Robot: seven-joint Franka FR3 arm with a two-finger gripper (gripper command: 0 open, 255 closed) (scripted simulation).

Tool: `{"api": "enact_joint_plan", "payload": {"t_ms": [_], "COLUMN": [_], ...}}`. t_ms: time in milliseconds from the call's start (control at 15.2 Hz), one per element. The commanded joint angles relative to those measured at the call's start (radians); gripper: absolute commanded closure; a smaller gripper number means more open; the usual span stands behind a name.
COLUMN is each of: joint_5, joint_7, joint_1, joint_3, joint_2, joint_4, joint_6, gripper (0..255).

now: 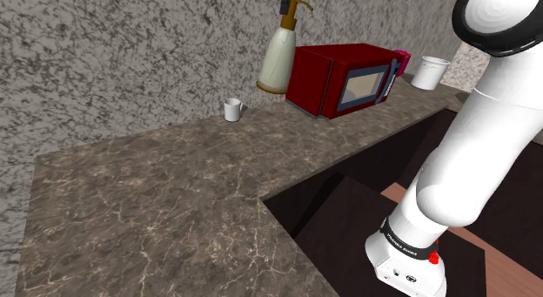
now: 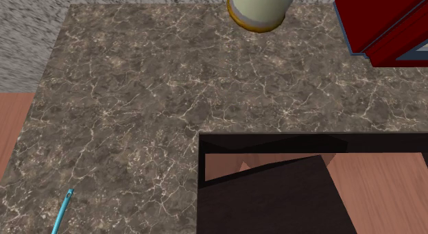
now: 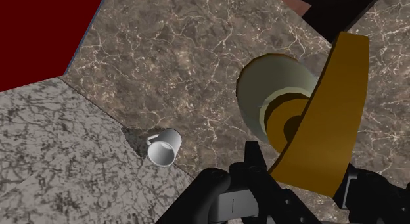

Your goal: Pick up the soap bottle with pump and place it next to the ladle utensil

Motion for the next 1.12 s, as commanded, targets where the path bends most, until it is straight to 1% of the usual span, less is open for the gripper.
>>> {"api": "enact_joint_plan", "payload": {"t_ms": [0, 198, 462, 726, 1056], "joint_5": [-0.003, -0.011, -0.013, -0.006, 0.010], "joint_7": [0.021, 0.086, 0.175, 0.266, 0.383], "joint_1": [0.011, 0.044, 0.083, 0.118, 0.160], "joint_3": [0.011, 0.045, 0.095, 0.151, 0.226], "joint_2": [-0.018, -0.099, -0.187, -0.256, -0.316], "joint_4": [-0.004, -0.102, -0.200, -0.270, -0.323], "joint_6": [-0.014, 0.001, 0.009, 0.007, -0.003], "gripper": [255, 255, 255, 255, 255]}}
